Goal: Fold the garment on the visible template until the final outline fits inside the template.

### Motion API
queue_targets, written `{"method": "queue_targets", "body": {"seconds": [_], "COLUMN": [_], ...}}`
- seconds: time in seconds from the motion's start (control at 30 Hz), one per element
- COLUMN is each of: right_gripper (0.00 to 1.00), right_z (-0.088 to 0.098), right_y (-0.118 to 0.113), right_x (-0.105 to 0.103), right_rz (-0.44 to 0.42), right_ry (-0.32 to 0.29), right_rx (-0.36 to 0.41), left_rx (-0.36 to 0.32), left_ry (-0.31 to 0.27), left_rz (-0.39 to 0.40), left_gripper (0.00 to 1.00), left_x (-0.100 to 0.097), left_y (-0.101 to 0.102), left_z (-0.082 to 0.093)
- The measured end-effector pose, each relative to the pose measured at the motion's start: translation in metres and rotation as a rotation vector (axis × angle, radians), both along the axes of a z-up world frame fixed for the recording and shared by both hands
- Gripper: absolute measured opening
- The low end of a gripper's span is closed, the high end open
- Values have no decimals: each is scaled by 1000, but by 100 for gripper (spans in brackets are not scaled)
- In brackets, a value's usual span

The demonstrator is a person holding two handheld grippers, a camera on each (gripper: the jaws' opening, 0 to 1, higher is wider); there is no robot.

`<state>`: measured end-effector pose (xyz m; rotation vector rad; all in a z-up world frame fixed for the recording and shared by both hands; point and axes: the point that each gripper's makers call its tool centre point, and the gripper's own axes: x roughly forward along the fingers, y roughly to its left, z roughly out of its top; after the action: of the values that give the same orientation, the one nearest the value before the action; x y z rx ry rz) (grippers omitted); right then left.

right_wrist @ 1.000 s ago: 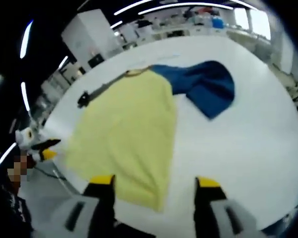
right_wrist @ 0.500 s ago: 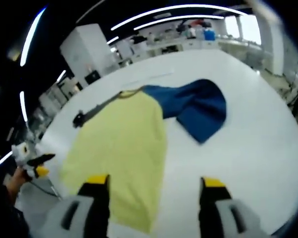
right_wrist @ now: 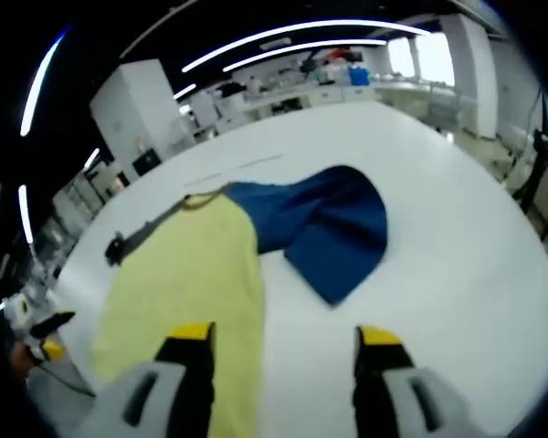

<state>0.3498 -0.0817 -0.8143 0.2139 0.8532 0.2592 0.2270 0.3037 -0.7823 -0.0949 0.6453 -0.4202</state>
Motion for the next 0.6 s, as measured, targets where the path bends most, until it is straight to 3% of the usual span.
{"method": "queue_targets", "body": {"seconds": [0.33,0.6], "right_gripper": [35,28], "right_z": [-4,-18], "right_y": [-11,-23], "right_x": [19,33], "right_rz": [-122,-195], "right_ry": [7,19], "right_rx": [-18,-78], "left_rx": [45,48], "left_ry": [-8,-48], "left_rz": [35,52], "left_gripper": [99,98], "left_x": [5,9], "left_y": [10,13], "left_z": [0,5]}}
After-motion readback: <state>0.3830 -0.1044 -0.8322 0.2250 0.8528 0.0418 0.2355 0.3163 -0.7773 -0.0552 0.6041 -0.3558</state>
